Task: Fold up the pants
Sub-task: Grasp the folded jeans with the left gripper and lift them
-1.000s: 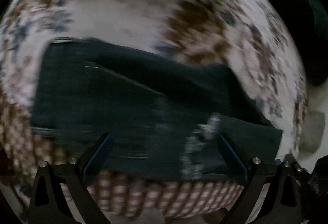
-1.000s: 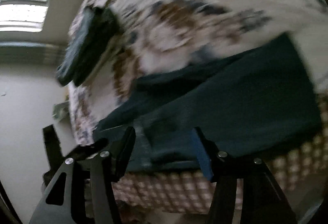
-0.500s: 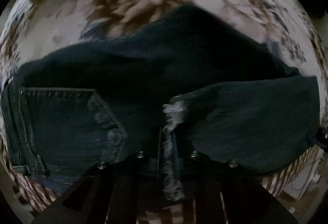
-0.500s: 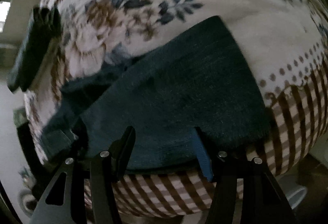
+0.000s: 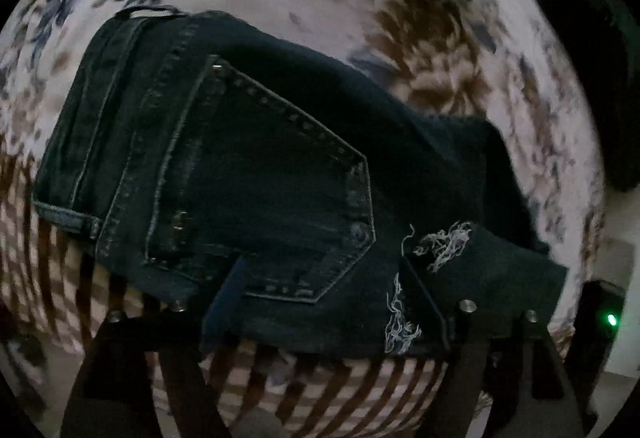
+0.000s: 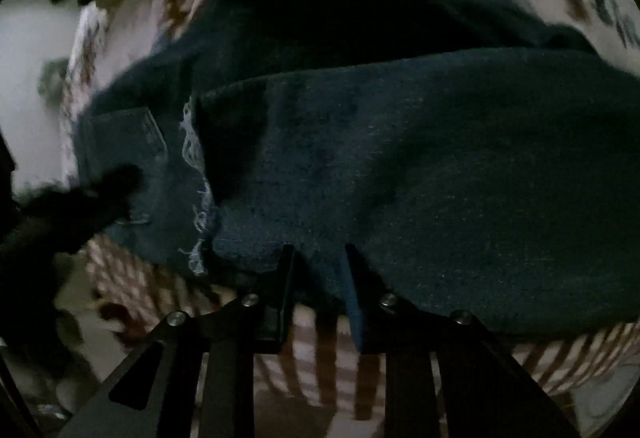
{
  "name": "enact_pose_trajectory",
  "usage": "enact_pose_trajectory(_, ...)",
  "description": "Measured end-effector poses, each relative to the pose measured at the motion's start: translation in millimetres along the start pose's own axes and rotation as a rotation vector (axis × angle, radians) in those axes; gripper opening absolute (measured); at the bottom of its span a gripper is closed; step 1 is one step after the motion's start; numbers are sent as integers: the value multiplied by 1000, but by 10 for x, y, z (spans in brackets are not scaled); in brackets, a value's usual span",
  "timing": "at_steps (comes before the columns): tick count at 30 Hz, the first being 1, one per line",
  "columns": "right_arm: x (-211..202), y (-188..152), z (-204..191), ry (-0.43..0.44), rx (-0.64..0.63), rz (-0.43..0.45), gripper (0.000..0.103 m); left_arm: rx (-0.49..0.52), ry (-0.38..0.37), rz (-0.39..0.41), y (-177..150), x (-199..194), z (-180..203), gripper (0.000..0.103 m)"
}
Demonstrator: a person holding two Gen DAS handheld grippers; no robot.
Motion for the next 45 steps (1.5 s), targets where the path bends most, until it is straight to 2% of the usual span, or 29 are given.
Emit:
enact_pose_trajectory(2, -29, 68, 15, 7, 52, -16, 26, -63, -39, 44, -33, -104, -66, 77)
enact_pose_trajectory(3, -103, 120, 36, 0, 88, -11, 32, -118, -58, 84, -68, -189, -171, 77)
enact_pose_trajectory(4, -162, 155, 43, -13, 97, 4, 43, -189, -54, 129, -127, -289, -317, 77)
enact_pose_trajectory(5, -222, 188, 44, -26, 101, 22, 48, -272, -47, 160, -199, -353, -464, 77)
enact_pose_trajectory(6, -298, 238, 38, -40, 103, 46, 55, -342, -36, 171, -254, -361, -595, 77)
enact_pose_trajectory(7, -316, 272, 26, -46, 99, 51, 58, -434, -26, 177, -335, -378, -791, 77)
enact_pose_trajectory(10, -313, 379, -11, -93, 78, 44, 58, -667, -96, 206, -521, -285, -1250, 77)
enact_pose_trajectory(12, -262, 442, -34, -118, 81, 43, 58, -765, -136, 256, -560, -180, -1489, 77)
enact_pose_trajectory(14, -199, 473, -26, -133, 98, 36, 58, -796, -174, 297, -500, -76, -1612, 77)
enact_pose_trajectory(16, -141, 493, -19, -149, 113, 33, 58, -808, -200, 340, -403, 10, -1634, 76)
enact_pose_trajectory(18, -128, 500, -10, -162, 118, 33, 58, -777, -183, 387, -326, -70, -1630, 46)
enact_pose_trajectory(20, -102, 497, -46, -178, 112, 35, 58, -688, -158, 427, -254, -274, -1529, 31)
enact_pose_trajectory(24, -49, 496, -109, -215, 83, 32, 58, -536, -160, 503, -226, -614, -1273, 30)
enact_pose_trajectory(26, -13, 493, -155, -224, 81, 30, 58, -518, -178, 510, -208, -585, -1273, 30)
enact_pose_trajectory(28, -3, 496, -190, -222, 90, 31, 59, -575, -194, 485, -181, -374, -1427, 36)
enact_pose_trajectory(31, 60, 550, -305, -217, 100, 30, 59, -699, -297, 442, -136, -3, -1671, 52)
enact_pose_trajectory(33, 23, 577, -302, -211, 98, 32, 59, -726, -324, 449, -103, 83, -1740, 55)
enact_pose_trajectory(36, -76, 576, -220, -210, 91, 38, 59, -676, -259, 457, -32, 20, -1679, 52)
enact_pose_trajectory(37, -91, 573, -210, -214, 88, 40, 59, -664, -243, 463, -25, -10, -1653, 47)
enact_pose_trajectory(38, -119, 569, -182, -219, 85, 43, 60, -649, -232, 466, -9, -37, -1619, 36)
enact_pose_trajectory(39, -140, 563, -165, -239, 80, 55, 70, -613, -216, 470, 17, -107, -1565, 29)
enact_pose_trajectory(40, -168, 555, -142, -262, 75, 65, 88, -588, -197, 473, 24, -167, -1538, 27)
enact_pose_trajectory(41, -209, 544, -101, -327, 61, 81, 95, -555, -166, 477, 64, -240, -1487, 26)
enact_pose_trajectory(42, -256, 529, -67, -388, 47, 104, 96, -507, -137, 492, 89, -369, -1393, 25)
enact_pose_trajectory(45, -390, 494, 17, -420, 42, 166, 96, -360, -48, 527, 153, -677, -1107, 25)
Point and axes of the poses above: each gripper's, at about its wrist camera, not at the fingertips, and x roughly the way its jaws point, z to its right, y to its top, the point moved 5 cm from there along x, roughly the way its jaws point, and after that the axes turned 9 degrees about x, right-handed, at the moved point
